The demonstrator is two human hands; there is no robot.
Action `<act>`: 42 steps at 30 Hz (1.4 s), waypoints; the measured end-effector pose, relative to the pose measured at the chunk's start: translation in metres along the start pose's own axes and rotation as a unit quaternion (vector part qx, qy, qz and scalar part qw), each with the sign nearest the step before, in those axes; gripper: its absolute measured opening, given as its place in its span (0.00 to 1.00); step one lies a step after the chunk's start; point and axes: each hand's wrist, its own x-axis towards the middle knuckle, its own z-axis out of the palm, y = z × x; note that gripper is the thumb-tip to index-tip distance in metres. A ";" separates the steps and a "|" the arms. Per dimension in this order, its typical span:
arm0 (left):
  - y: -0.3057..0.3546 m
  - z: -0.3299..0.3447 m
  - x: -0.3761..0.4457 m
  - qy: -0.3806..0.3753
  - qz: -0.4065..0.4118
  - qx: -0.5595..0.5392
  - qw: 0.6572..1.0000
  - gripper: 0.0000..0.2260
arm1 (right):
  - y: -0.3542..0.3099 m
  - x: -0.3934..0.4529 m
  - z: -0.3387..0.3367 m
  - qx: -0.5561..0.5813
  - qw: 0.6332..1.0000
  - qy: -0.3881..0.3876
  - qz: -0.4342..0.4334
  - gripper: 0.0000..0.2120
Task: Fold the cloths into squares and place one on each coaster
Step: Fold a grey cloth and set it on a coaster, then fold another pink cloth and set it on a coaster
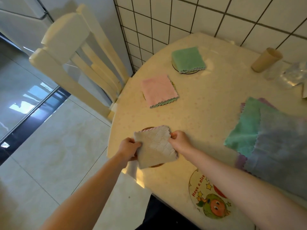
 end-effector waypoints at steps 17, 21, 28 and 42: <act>0.011 0.065 -0.031 0.209 0.350 0.442 0.799 0.19 | 0.046 -0.012 -0.092 -0.140 0.984 0.064 -0.094 0.03; 0.011 0.134 -0.065 0.154 0.396 0.427 0.798 0.18 | 0.091 -0.031 -0.150 -0.179 0.969 0.100 -0.140 0.06; -0.028 0.280 -0.127 0.100 0.438 0.444 0.776 0.19 | 0.215 -0.075 -0.257 -0.223 0.940 0.149 -0.213 0.05; -0.034 0.418 -0.149 -0.027 0.553 0.612 0.565 0.25 | 0.362 -0.107 -0.323 -0.486 0.834 0.082 -0.247 0.16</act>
